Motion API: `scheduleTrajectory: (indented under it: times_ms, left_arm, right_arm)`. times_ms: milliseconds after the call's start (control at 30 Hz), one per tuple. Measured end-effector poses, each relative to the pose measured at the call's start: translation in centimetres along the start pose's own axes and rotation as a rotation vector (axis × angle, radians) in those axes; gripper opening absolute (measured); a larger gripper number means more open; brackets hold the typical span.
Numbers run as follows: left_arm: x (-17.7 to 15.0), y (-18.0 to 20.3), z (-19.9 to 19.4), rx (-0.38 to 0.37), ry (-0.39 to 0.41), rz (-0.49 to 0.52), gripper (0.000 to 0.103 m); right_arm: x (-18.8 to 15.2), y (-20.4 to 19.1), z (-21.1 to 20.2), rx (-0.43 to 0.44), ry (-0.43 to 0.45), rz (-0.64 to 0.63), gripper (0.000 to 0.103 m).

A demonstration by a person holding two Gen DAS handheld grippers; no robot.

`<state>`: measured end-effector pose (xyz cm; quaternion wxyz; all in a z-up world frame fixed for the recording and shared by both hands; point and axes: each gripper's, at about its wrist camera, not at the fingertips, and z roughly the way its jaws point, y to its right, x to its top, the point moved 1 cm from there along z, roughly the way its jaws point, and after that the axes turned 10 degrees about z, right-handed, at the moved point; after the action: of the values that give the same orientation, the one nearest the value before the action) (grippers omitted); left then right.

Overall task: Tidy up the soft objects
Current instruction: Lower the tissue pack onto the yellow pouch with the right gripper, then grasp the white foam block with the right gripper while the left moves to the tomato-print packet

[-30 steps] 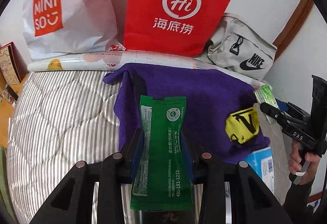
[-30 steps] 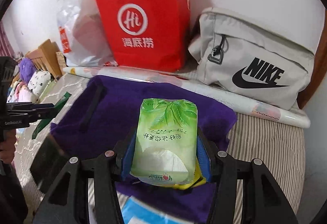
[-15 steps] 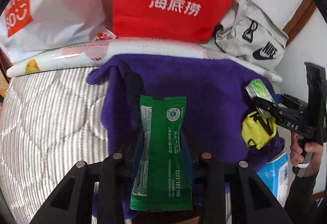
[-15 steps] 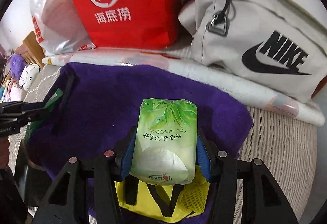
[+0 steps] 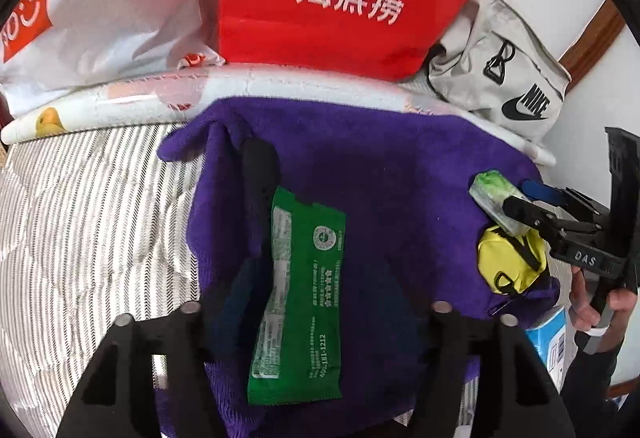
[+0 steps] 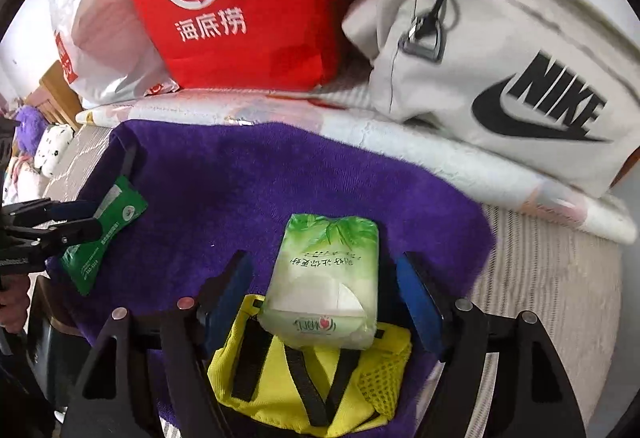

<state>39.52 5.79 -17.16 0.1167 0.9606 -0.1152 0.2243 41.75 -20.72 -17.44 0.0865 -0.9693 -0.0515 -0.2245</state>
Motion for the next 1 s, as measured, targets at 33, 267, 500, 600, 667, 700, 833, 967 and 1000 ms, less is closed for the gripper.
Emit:
scheduleTrajectory:
  times_ms: [33, 267, 500, 600, 667, 700, 833, 967, 1000]
  left_arm:
    - [0.0, 0.1, -0.4, 0.012, 0.009, 0.005, 0.065]
    - [-1.3, 0.5, -5.1, 0.048, 0.11, 0.002, 0.065]
    - [-6.5, 1.9, -9.2, 0.032, 0.096, 0.008, 0.065]
    - [-9.1, 2.4, -10.6, 0.024, 0.096, -0.003, 0.065]
    - [-11.2, 2.6, -11.7, 0.002, 0.1, -0.019, 0.065]
    - [-12.1, 2.7, -12.1, -0.003, 0.102, -0.024, 0.065]
    - [-16.2, 3.0, -13.4, 0.002, 0.103, -0.043, 0.065]
    - [-19.9, 3.2, -13.8, -0.019, 0.086, -0.068, 0.065]
    - [-20.5, 3.2, -13.8, -0.027, 0.082, -0.076, 0.065]
  right_arm:
    - [-0.1, -0.2, -0.7, -0.013, 0.016, -0.01, 0.074]
    - [-2.3, -1.6, -6.3, 0.046, 0.096, -0.027, 0.074]
    - [-8.9, -4.1, -10.8, 0.083, 0.093, -0.104, 0.074]
    - [-12.0, -5.6, -11.6, 0.114, 0.055, -0.147, 0.074]
    - [-13.9, -6.7, -12.2, 0.13, 0.053, -0.18, 0.074]
    - [-14.8, -7.0, -12.5, 0.143, 0.056, -0.201, 0.074]
    - [-18.8, -9.1, -13.7, 0.167, 0.087, -0.329, 0.074]
    - [-21.0, -10.2, -13.1, 0.142, 0.073, -0.42, 0.074]
    - [-21.4, -10.4, -12.9, 0.146, 0.07, -0.434, 0.074]
